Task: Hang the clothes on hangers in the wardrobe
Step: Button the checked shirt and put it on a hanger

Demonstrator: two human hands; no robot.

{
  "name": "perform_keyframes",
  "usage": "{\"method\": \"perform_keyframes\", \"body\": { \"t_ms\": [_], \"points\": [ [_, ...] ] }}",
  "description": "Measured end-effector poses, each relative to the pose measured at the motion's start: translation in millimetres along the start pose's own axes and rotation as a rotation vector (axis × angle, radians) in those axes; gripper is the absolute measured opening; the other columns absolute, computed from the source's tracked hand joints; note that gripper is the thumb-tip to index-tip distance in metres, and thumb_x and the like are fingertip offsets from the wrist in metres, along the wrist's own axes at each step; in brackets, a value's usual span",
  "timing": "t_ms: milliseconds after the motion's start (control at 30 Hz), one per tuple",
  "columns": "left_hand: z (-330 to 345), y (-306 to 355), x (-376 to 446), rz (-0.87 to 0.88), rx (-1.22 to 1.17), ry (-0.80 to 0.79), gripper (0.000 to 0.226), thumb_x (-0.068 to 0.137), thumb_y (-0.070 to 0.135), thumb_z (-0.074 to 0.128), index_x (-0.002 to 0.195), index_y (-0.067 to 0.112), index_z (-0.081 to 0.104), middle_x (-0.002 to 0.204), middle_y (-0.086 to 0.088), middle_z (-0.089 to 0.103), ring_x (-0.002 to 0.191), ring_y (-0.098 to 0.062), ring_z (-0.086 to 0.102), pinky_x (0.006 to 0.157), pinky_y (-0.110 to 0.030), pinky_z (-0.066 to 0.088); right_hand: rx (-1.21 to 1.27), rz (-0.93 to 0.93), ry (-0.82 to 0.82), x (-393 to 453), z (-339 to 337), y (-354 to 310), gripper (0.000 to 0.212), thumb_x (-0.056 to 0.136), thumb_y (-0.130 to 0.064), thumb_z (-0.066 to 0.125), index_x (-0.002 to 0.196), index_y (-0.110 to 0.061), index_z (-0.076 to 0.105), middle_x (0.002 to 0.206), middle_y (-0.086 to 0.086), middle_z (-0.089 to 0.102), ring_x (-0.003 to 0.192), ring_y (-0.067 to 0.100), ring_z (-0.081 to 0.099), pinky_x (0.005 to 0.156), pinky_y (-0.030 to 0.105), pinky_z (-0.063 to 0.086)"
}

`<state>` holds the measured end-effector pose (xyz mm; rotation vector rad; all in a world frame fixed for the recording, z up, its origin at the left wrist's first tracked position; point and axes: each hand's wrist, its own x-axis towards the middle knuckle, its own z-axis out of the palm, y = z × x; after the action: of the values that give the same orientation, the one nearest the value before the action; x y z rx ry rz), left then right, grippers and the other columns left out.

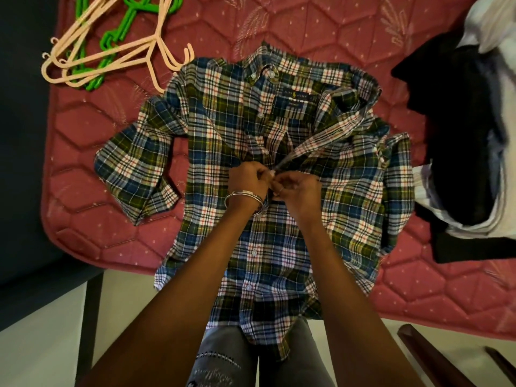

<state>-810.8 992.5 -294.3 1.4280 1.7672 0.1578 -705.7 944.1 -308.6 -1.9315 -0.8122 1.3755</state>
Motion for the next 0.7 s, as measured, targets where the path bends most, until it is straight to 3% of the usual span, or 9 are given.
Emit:
{"method": "perform_keyframes", "body": {
  "t_ms": [100, 233, 400, 467, 567, 633, 700],
  "points": [
    [4, 2, 3, 0.0, 0.035, 0.018, 0.028, 0.092, 0.015, 0.057, 0.118, 0.007, 0.064, 0.104, -0.016, 0.069, 0.097, -0.028, 0.064, 0.084, -0.03, 0.048, 0.035, 0.012, 0.036, -4, 6, -2, 0.002, 0.084, -0.004, 0.07, 0.083, -0.004, 0.069, 0.069, 0.004, 0.067, 0.066, 0.021, 0.068, 0.063, 0.041, 0.06],
    [10, 0, 3, -0.018, -0.058, 0.019, 0.036, 0.093, 0.007, 0.052, 0.128, 0.007, 0.055, 0.095, -0.019, 0.068, 0.088, -0.031, 0.064, 0.082, -0.037, 0.052, 0.025, 0.037, 0.107, -7, 12, -2, 0.007, 0.084, -0.006, 0.069, 0.078, -0.006, 0.07, 0.068, 0.007, 0.069, 0.064, 0.023, 0.069, 0.059, 0.039, 0.06],
    [14, -5, 2, -0.03, -0.147, -0.026, 0.04, 0.093, 0.006, 0.052, 0.133, 0.012, 0.049, 0.081, -0.016, 0.066, 0.074, -0.025, 0.061, 0.069, -0.034, 0.049, 0.214, 0.123, -0.024, 0, 0, -2, 0.017, 0.09, 0.001, 0.052, 0.077, 0.004, 0.063, 0.067, 0.013, 0.061, 0.063, 0.022, 0.059, 0.058, 0.035, 0.051],
    [15, -4, 5, -0.036, -0.098, -0.081, 0.043, 0.093, 0.01, 0.055, 0.135, 0.015, 0.045, 0.084, -0.019, 0.066, 0.075, -0.031, 0.061, 0.065, -0.036, 0.046, 0.18, 0.169, -0.087, 3, -5, -5, 0.022, 0.094, 0.001, 0.046, 0.077, 0.001, 0.059, 0.06, 0.002, 0.055, 0.058, 0.011, 0.053, 0.055, 0.027, 0.047],
    [10, -4, 9, -0.034, 0.132, -0.144, 0.045, 0.093, 0.027, 0.058, 0.134, 0.017, 0.043, 0.092, -0.018, 0.066, 0.084, -0.034, 0.062, 0.063, -0.036, 0.044, -0.042, 0.179, -0.171, 12, -12, -6, 0.02, 0.094, -0.002, 0.046, 0.081, -0.005, 0.061, 0.065, -0.003, 0.055, 0.063, 0.01, 0.052, 0.061, 0.028, 0.044],
    [5, -5, 14, 0.0, 0.223, -0.043, 0.038, 0.092, 0.032, 0.058, 0.124, 0.013, 0.053, 0.099, -0.016, 0.067, 0.092, -0.033, 0.062, 0.072, -0.039, 0.047, -0.152, 0.126, -0.08, 20, -15, -6, 0.013, 0.093, -0.009, 0.051, 0.087, -0.008, 0.063, 0.076, 0.0, 0.062, 0.071, 0.016, 0.058, 0.066, 0.031, 0.047],
    [1, -1, 20, 0.057, 0.161, 0.117, 0.024, 0.093, 0.023, 0.056, 0.111, 0.009, 0.063, 0.104, -0.015, 0.065, 0.097, -0.032, 0.06, 0.078, -0.039, 0.047, -0.066, 0.094, 0.1, 28, -16, -10, 0.013, 0.092, -0.023, 0.058, 0.091, -0.01, 0.062, 0.079, 0.006, 0.066, 0.072, 0.023, 0.064, 0.064, 0.04, 0.055]
  ]
}}
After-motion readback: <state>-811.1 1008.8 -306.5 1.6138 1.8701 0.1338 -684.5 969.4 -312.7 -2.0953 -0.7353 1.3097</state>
